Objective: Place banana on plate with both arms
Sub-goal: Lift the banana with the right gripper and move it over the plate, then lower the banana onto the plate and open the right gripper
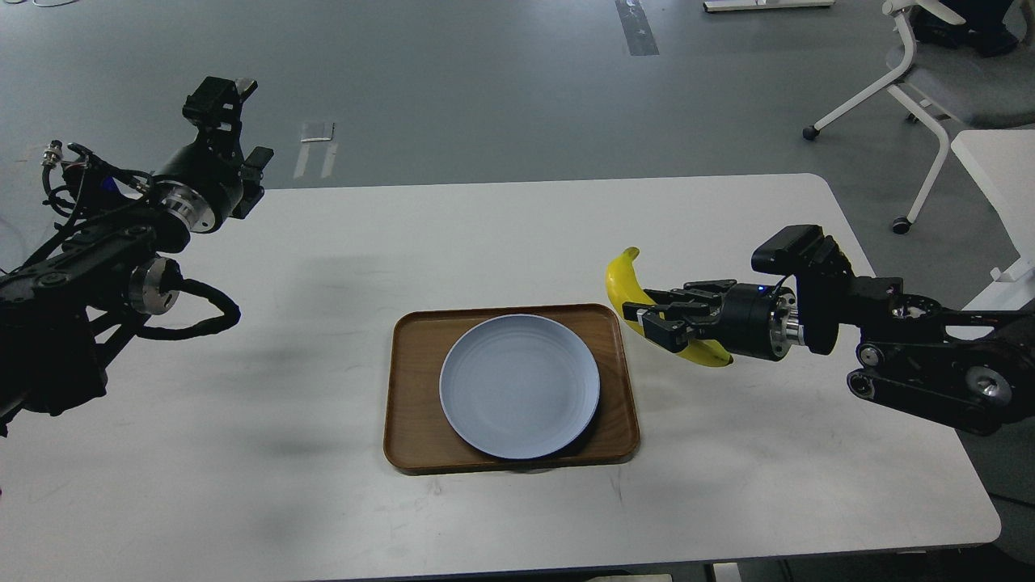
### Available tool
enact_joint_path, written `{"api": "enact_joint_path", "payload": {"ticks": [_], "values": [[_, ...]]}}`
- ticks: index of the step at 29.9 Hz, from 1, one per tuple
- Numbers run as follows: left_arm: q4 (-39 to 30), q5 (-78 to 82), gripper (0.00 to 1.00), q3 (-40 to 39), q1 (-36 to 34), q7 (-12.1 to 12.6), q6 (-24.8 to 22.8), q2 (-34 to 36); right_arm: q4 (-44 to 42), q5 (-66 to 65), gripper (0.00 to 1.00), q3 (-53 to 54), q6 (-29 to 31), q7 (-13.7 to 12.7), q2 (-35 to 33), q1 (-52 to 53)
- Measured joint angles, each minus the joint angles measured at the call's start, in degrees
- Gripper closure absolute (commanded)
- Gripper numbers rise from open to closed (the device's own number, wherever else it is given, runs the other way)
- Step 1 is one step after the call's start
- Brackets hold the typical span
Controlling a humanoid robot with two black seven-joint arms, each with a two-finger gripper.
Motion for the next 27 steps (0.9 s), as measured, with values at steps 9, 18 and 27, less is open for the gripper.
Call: {"api": "enact_joint_path", "payload": {"ticks": [9, 18, 27], "values": [[-0.2, -0.1, 0.02, -0.1, -0.2, 0.1, -0.1, 0.6, -10.0, 2.2, 0.98, -5.0, 2.0, 1.3, 18.6, 3.7], [-0.3, -0.1, 0.02, -0.1, 0.3, 0.1, -0.2, 2.2, -12.8, 3.2, 0.85, -8.7, 3.1, 1.6, 23.8, 3.5], [-0.5, -0.1, 0.02, -0.1, 1.1, 0.0, -0.2, 2.4, -12.1, 13.0, 0.0, -8.8, 4.7, 1.0, 23.3, 3.3]]}}
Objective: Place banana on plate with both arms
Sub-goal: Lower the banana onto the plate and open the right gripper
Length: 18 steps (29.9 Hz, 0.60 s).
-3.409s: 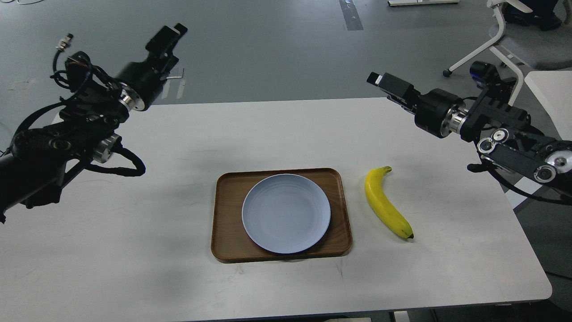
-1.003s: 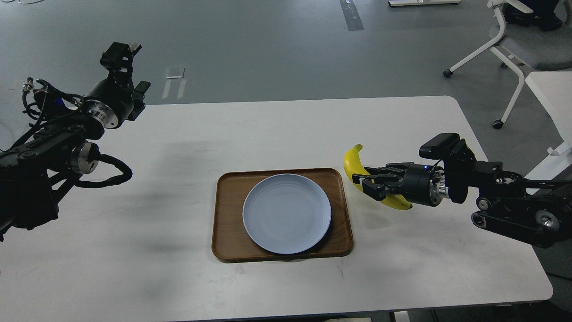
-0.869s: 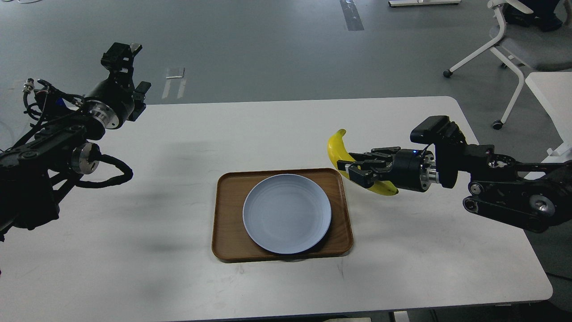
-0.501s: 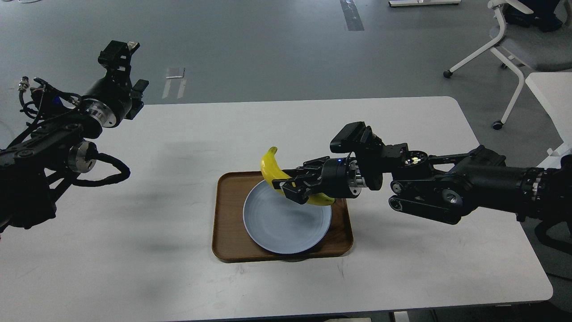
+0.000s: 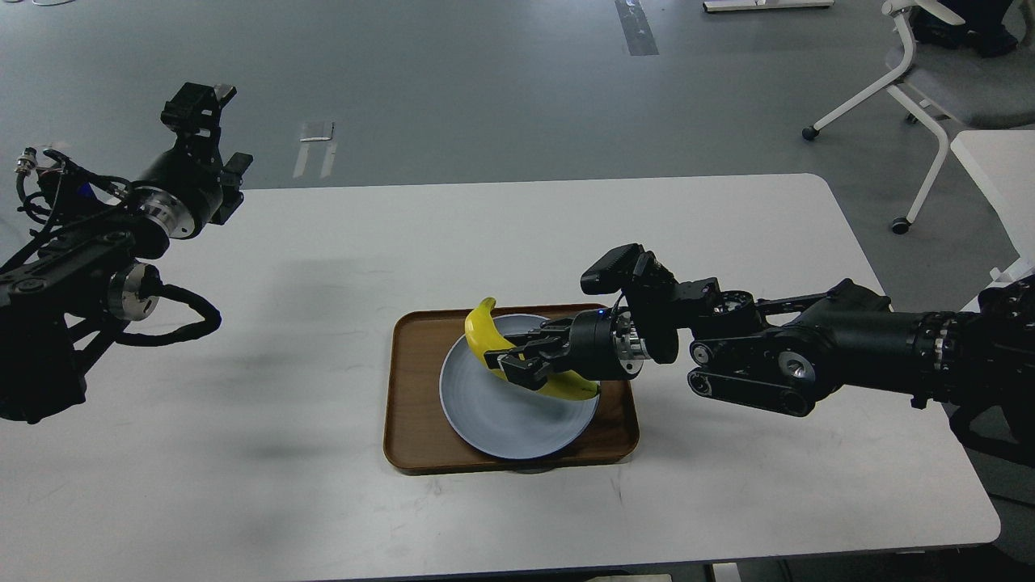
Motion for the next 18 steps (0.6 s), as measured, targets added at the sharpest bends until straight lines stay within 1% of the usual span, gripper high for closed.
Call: {"api": "enact_joint_path", "payload": {"ticks": [10, 14, 18], "values": [[-1.0, 0.0, 0.02, -0.2, 0.0, -0.1, -0.2, 0.4, -0.3, 5.3, 0.0, 2.6, -0.2, -0.1, -0.4, 0.8], [-1.1, 0.0, 0.02, -0.4, 0.0, -0.1, -0.3, 0.3, -2.2, 7.9, 0.0, 9.1, -0.3, 0.0, -0.7, 1.4], [-1.7, -0.1, 0.02, -0.5, 0.0, -0.1, -0.3, 0.1, -7.2, 16.0, 0.0, 16.2, -0.1, -0.1, -1.6, 1.2]]}}
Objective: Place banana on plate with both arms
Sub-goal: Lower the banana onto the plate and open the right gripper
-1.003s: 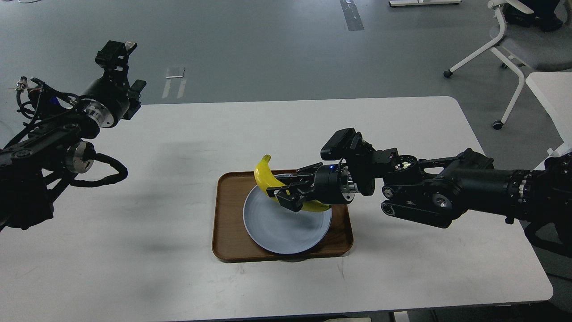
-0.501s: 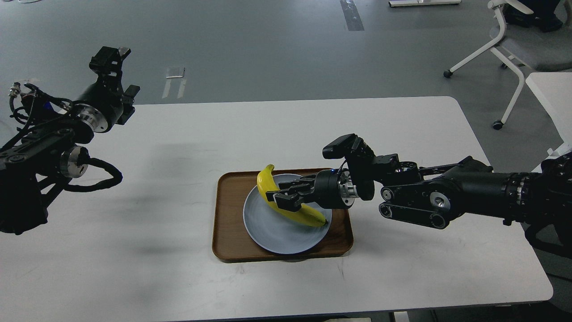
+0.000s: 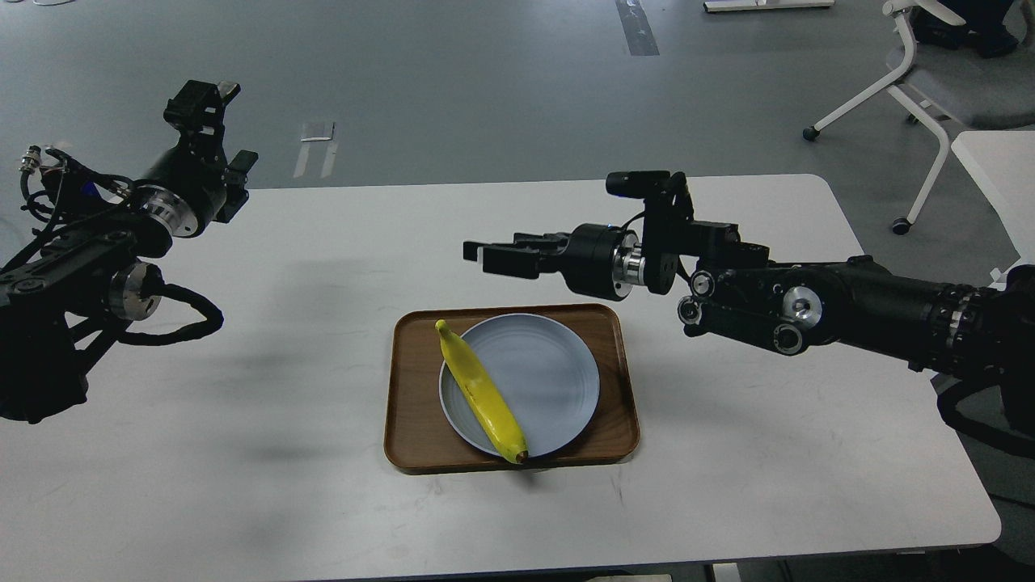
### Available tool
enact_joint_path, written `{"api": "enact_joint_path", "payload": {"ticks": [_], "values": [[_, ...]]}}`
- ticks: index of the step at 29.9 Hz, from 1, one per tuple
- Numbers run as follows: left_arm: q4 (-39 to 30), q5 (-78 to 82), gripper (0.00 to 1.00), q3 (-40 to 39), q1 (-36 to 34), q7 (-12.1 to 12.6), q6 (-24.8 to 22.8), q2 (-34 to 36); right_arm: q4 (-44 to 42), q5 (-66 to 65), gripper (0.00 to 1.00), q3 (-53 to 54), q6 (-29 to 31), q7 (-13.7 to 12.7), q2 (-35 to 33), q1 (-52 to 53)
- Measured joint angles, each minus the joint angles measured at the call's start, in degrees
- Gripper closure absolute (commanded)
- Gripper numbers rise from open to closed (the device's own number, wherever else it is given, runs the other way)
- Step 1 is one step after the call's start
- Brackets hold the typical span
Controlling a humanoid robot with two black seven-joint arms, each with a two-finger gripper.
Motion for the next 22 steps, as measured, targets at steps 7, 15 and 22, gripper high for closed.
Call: {"api": "enact_joint_path", "payload": {"ticks": [7, 15, 22], "values": [[-4.4, -0.6, 0.02, -0.3, 0.0, 0.0, -0.1, 0.1, -7.5, 30.3, 0.0, 9.9, 6.3, -0.6, -1.4, -2.9], [-14.7, -5.1, 0.02, -6.9, 4.4, 2.2, -0.5, 1.8, -10.1, 50.1, 0.0, 21.4, 20.0, -2.3, -4.8, -8.7], [-16.6, -7.8, 0.02, -12.0, 7.5, 6.2, -7.7, 3.4, -12.3, 50.8, 0.0, 25.5, 19.7, -2.7, -4.8, -10.5]]}}
